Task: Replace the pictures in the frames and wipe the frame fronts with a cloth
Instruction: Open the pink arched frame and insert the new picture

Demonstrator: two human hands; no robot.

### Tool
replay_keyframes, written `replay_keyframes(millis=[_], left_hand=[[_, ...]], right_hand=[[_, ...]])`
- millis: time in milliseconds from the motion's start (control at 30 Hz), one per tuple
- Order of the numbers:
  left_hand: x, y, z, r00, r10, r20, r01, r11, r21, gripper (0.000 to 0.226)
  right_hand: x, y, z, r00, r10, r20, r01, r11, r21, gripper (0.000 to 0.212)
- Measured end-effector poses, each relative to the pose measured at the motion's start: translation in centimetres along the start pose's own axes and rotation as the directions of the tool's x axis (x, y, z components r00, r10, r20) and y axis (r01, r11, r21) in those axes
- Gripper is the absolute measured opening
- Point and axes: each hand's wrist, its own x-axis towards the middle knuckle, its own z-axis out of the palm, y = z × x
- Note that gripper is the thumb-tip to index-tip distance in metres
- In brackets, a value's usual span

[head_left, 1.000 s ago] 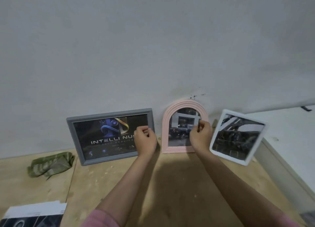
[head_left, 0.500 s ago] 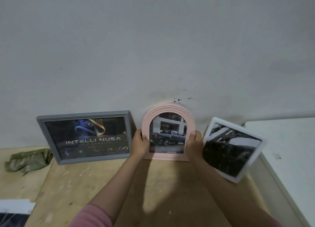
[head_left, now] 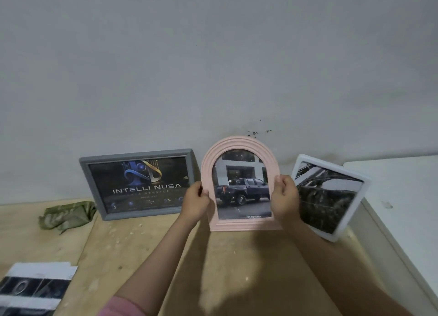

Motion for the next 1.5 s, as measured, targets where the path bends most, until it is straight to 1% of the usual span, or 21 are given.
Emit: replay_keyframes(millis=[133, 233, 333, 400, 467, 533, 600, 667, 700, 733, 767, 833, 900, 933, 1000, 1067, 1100, 1167, 1200, 1400, 1500], left_hand=[[-2.3, -0.3, -2.7, 0.998, -0.033, 0.056, 0.034, 0.999, -0.010, 0.022], [-4.7, 0.9, -6.0, 0.989, -0.118, 0.092, 0.134, 0.973, -0.188, 0.041], [-6.9, 1.9, -9.6, 0.924, -0.214, 0.317, 0.333, 0.857, -0.394, 0.071], [-8.4, 1.9, -11.2, 0.888, -0.216, 0.406, 0.374, 0.853, -0.364, 0.075], [-9.8, 1.3, -12.2, 0.884, -0.224, 0.411, 0.360, 0.886, -0.291, 0.063], [-11.0, 0.1, -12.4, 0.894, -0.246, 0.375, 0.356, 0.897, -0.262, 0.041], [-11.9, -1.6, -12.4, 0.898, -0.290, 0.330, 0.387, 0.878, -0.281, 0.018], [-13.0, -3.0, -12.4, 0.897, -0.326, 0.298, 0.419, 0.841, -0.343, 0.004], [-13.6, -3.8, -12.5, 0.900, -0.334, 0.280, 0.423, 0.826, -0.372, 0.008], [-14.0, -4.5, -12.5, 0.906, -0.329, 0.266, 0.414, 0.817, -0.401, 0.014], [-14.5, -5.3, -12.5, 0.915, -0.315, 0.251, 0.397, 0.814, -0.424, 0.018], [-15.2, -6.9, -12.6, 0.922, -0.315, 0.224, 0.384, 0.809, -0.445, 0.021], [-15.5, -8.5, -12.8, 0.926, -0.321, 0.200, 0.378, 0.811, -0.446, 0.019], [-15.5, -9.2, -12.8, 0.929, -0.319, 0.187, 0.369, 0.820, -0.438, 0.018], [-15.7, -10.6, -12.8, 0.931, -0.323, 0.168, 0.364, 0.833, -0.418, 0.017], [-16.2, -11.9, -12.5, 0.928, -0.336, 0.161, 0.372, 0.845, -0.385, 0.017], [-16.4, -12.7, -12.2, 0.927, -0.338, 0.160, 0.374, 0.851, -0.369, 0.015], [-16.8, -14.2, -11.5, 0.932, -0.332, 0.143, 0.361, 0.861, -0.358, 0.010], [-16.9, -14.8, -11.0, 0.935, -0.330, 0.128, 0.354, 0.865, -0.357, 0.009], [-17.7, -17.8, -8.9, 0.965, -0.262, 0.013, 0.261, 0.954, -0.148, 0.021], [-17.7, -18.6, -7.9, 0.979, -0.201, -0.026, 0.201, 0.980, -0.013, 0.013]], right_hand=[[-3.7, -2.5, -1.3, 0.991, -0.133, 0.026, 0.135, 0.987, -0.087, 0.019], [-7.2, -3.9, -2.0, 0.955, -0.288, 0.077, 0.298, 0.928, -0.223, 0.017], [-10.8, -4.3, -2.0, 0.858, -0.495, 0.140, 0.510, 0.781, -0.361, 0.026], [-13.6, -3.8, -1.7, 0.773, -0.593, 0.226, 0.623, 0.642, -0.446, 0.029], [-16.7, -3.1, -1.2, 0.697, -0.659, 0.285, 0.698, 0.530, -0.482, 0.029], [-19.2, -2.3, -1.0, 0.618, -0.728, 0.297, 0.754, 0.441, -0.487, 0.029], [-21.1, -1.4, -0.8, 0.550, -0.776, 0.308, 0.789, 0.362, -0.497, 0.026], [-22.6, -0.3, -0.5, 0.513, -0.776, 0.367, 0.813, 0.301, -0.499, 0.025], [-23.3, 0.2, -0.5, 0.535, -0.741, 0.406, 0.806, 0.304, -0.507, 0.026], [-23.7, 0.7, -0.6, 0.601, -0.676, 0.427, 0.772, 0.353, -0.528, 0.029], [-24.0, 1.1, -0.8, 0.703, -0.578, 0.414, 0.695, 0.437, -0.571, 0.035], [-24.5, 1.4, -1.5, 0.889, -0.347, 0.299, 0.455, 0.599, -0.659, 0.050], [-24.7, 1.4, -1.9, 0.973, -0.173, 0.153, 0.231, 0.739, -0.633, 0.060], [-24.5, 1.3, -2.0, 0.992, -0.096, 0.081, 0.124, 0.826, -0.549, 0.061], [-24.0, 1.3, -2.0, 0.991, 0.129, -0.037, -0.135, 0.942, -0.308, 0.061], [-23.4, 2.3, -1.9, 0.946, 0.319, -0.062, -0.325, 0.925, -0.199, 0.052], [-23.2, 2.9, -1.8, 0.934, 0.355, -0.041, -0.355, 0.911, -0.210, 0.041], [-23.3, 3.7, -1.8, 0.939, 0.342, -0.012, -0.334, 0.907, -0.255, 0.015], [-23.3, 4.0, -1.8, 0.946, 0.323, -0.016, -0.315, 0.909, -0.272, 0.013], [-23.4, 5.4, -2.0, 0.947, 0.321, -0.022, -0.305, 0.873, -0.381, 0.025], [-23.0, 6.2, -2.1, 0.961, 0.275, -0.007, -0.246, 0.848, -0.469, 0.029]])
